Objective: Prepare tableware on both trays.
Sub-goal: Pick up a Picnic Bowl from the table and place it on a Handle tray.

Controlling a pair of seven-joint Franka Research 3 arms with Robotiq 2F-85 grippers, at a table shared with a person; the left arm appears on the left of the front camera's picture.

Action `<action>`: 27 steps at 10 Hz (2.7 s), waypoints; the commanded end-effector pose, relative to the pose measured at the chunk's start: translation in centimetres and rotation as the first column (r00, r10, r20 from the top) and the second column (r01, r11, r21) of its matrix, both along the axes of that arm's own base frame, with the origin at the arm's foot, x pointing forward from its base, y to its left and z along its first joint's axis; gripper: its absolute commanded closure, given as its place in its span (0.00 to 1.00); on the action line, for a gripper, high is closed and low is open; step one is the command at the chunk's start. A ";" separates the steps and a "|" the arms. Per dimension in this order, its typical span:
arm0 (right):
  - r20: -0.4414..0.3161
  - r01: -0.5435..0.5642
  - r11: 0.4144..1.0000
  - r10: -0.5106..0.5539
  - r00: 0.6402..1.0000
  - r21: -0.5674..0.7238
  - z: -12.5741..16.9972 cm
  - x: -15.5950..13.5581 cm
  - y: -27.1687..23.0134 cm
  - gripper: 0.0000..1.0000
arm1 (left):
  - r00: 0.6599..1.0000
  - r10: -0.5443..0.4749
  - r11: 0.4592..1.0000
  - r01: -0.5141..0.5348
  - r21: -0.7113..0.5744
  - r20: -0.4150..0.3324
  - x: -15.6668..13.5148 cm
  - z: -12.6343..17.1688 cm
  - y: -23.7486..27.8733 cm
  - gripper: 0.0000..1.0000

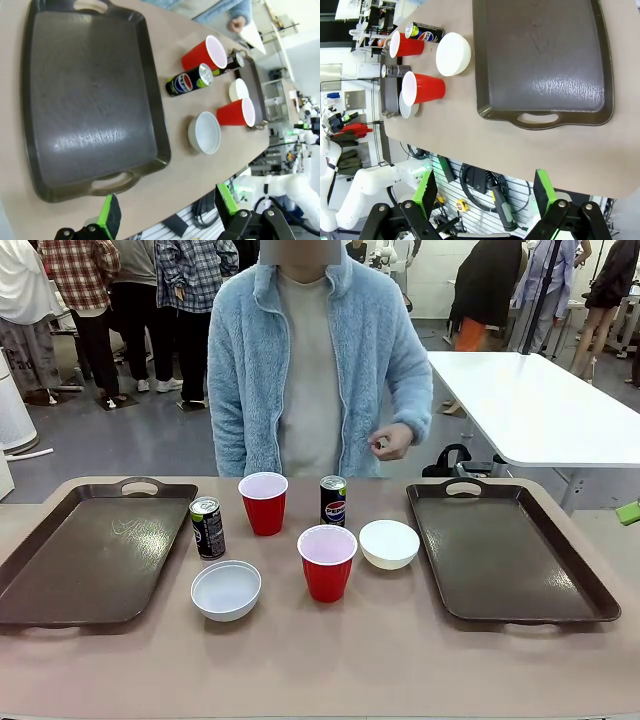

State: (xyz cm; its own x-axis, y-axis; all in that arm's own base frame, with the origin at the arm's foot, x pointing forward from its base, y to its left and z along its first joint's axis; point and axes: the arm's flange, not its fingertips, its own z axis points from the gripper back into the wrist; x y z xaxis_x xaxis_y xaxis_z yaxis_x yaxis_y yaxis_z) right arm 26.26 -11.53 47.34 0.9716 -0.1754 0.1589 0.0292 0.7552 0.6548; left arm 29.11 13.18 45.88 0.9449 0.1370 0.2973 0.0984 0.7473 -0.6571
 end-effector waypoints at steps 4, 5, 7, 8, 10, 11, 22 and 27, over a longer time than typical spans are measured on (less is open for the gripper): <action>-0.003 -0.002 1.000 0.002 1.000 0.016 0.0 0.2 0.1 0.00 | 1.000 0.006 1.000 -0.006 -0.009 0.013 0.1 0.0 0.2 0.00; -0.003 -0.002 1.000 0.002 1.000 0.016 0.0 0.2 0.1 0.00 | 1.000 0.000 1.000 0.000 0.000 -0.001 0.0 0.0 0.0 0.00; -0.003 -0.002 1.000 0.002 1.000 0.016 0.0 0.2 0.1 0.00 | 0.999 -0.027 0.986 0.021 0.163 0.031 0.9 3.8 -4.4 0.00; -0.003 -0.002 1.000 0.002 1.000 0.016 0.0 0.2 0.1 0.00 | 0.998 -0.046 0.965 0.034 0.261 0.040 1.4 6.5 -7.0 0.00; -0.003 -0.002 1.000 0.002 1.000 0.016 0.0 0.2 0.1 0.00 | 0.996 -0.071 0.888 0.043 0.458 0.044 2.6 8.7 -13.0 0.00; -0.003 -0.002 1.000 0.002 1.000 0.016 0.0 0.2 0.1 0.00 | 0.997 -0.081 0.838 0.064 0.542 0.008 3.3 7.9 -16.7 0.00; -0.003 -0.002 1.000 0.002 1.000 0.016 0.0 0.2 0.1 0.00 | 0.991 0.033 0.770 0.055 0.636 -0.126 8.5 -7.7 -37.2 0.00; -0.003 -0.002 1.000 0.002 1.000 0.016 0.0 0.2 0.1 0.00 | 0.987 -0.014 0.789 0.107 0.605 -0.157 7.9 -7.9 -36.2 0.00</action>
State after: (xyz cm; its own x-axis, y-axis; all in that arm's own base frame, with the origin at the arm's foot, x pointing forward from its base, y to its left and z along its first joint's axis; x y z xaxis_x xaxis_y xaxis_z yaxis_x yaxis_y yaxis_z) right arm 26.26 -11.39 47.36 0.9727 -0.1719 0.1557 0.0299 0.7587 0.6508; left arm 36.90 -23.02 38.61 0.9800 -0.0886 0.1780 0.1042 0.9913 -0.0807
